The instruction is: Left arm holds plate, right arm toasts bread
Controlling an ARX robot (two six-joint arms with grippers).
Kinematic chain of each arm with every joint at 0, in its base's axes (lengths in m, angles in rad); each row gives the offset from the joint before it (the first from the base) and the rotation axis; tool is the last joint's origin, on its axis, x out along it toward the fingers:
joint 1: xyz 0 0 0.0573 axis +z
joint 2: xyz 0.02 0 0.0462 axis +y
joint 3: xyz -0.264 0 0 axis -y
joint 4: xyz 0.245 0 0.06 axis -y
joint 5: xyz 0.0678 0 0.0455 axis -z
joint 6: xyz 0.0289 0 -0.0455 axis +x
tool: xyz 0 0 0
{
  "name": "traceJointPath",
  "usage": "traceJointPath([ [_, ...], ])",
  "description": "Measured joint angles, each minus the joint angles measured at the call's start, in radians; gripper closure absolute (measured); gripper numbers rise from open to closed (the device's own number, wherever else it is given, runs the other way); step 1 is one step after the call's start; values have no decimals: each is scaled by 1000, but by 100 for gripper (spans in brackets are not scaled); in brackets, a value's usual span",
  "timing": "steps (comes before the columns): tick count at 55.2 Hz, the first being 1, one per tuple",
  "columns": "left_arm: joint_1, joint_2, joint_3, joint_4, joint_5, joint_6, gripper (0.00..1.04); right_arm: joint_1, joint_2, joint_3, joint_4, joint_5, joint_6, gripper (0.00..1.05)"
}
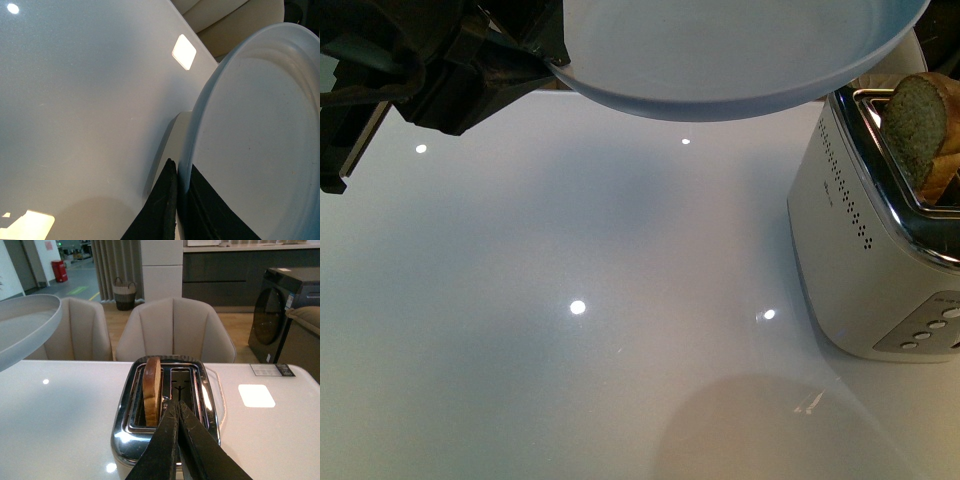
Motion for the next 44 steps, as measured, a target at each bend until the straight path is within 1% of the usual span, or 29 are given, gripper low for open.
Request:
traceJointPath([
  [13,0,0,0,0,0,0,102,0,-9,0,-6,0,0,103],
  [15,0,0,0,0,1,0,102,0,-9,0,-6,0,-1,99],
  [19,0,0,0,0,2,0,102,0,-9,0,-6,0,-1,86],
  [26,0,0,0,0,1,0,102,0,-9,0,-6,0,-1,69],
  [30,0,0,0,0,2,0,102,0,-9,0,-6,0,-1,53],
  [34,0,0,0,0,1,0,102,0,-9,0,-6,0,-1,36],
  [35,0,0,0,0,1,0,102,0,-9,0,-6,0,-1,30],
  [36,0,0,0,0,1,0,102,0,-9,0,-6,0,-1,29],
  [40,0,0,0,0,1,0,102,0,-9,0,-6,0,-1,15],
  [43,0,0,0,0,1,0,102,0,-9,0,-6,0,-1,8],
  [44,0,0,0,0,1,0,102,0,-9,0,-6,0,-1,7],
])
